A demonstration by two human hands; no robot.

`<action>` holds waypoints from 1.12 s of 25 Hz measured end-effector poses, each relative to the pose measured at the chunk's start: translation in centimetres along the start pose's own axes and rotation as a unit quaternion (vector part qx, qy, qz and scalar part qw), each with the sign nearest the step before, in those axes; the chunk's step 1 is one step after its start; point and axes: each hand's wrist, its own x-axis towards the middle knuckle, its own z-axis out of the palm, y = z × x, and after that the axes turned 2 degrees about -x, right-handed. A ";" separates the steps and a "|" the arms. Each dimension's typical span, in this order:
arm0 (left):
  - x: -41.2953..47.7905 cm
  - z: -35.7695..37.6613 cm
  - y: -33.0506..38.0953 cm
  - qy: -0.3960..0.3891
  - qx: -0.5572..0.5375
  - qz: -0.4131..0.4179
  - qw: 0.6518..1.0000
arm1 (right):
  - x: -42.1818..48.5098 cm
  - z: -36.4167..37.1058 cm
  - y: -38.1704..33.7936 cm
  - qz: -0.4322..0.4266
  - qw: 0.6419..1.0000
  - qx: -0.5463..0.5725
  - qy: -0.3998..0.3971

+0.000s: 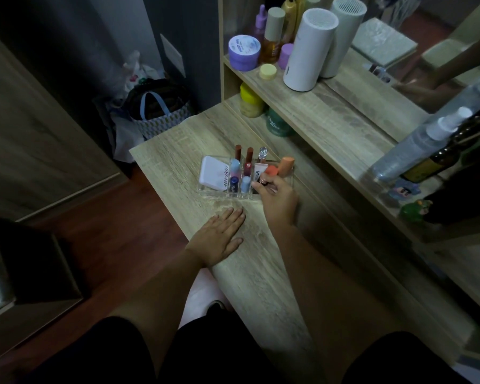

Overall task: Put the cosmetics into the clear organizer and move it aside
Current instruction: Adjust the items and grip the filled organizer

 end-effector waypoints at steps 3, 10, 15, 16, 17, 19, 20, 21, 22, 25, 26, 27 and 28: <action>0.0 0.0 0.0 0.005 0.002 0.002 1.000 | -0.2 0.1 0.2 -0.023 0.999 -0.042 -0.024; 0.0 0.2 -0.1 -0.001 0.009 -0.003 1.000 | 0.0 0.4 0.4 -0.054 0.994 -0.090 -0.041; 0.0 0.1 0.0 -0.007 0.003 -0.004 1.000 | 0.1 0.4 0.0 -0.010 0.998 -0.048 -0.048; 0.1 -0.1 0.1 -0.006 0.000 -0.004 1.000 | 0.1 0.3 -0.1 0.000 0.998 -0.040 -0.049; 0.1 -0.3 0.3 -0.003 -0.005 -0.001 1.000 | 0.0 0.3 -0.2 0.008 0.998 -0.042 -0.049; -0.2 -0.7 0.5 0.035 -0.033 0.015 0.999 | -0.2 0.1 -0.3 0.017 0.996 -0.074 -0.042; -0.4 -0.9 0.5 0.081 -0.058 0.019 0.995 | -0.3 0.0 -0.1 0.020 0.995 -0.093 -0.036; -0.8 -1.1 0.6 0.138 -0.090 -0.002 0.986 | -0.5 -0.2 0.1 0.025 0.993 -0.111 -0.028; -1.0 -1.4 0.6 0.199 -0.131 -0.055 0.970 | -0.7 -0.4 0.5 0.031 0.992 -0.124 -0.018; -0.6 -2.9 -0.3 0.322 -0.252 -0.253 0.877 | -1.0 -1.2 1.7 0.033 0.984 -0.175 0.028; 0.0 -3.6 -0.8 0.330 -0.282 -0.290 0.853 | -1.0 -1.4 2.1 0.038 0.978 -0.202 0.042; 0.6 -4.3 -1.3 0.323 -0.318 -0.310 0.836 | -0.9 -1.6 2.5 0.049 0.972 -0.224 0.049; 1.3 -5.0 -1.8 0.306 -0.358 -0.316 0.824 | -0.8 -1.7 2.9 0.063 0.970 -0.231 0.044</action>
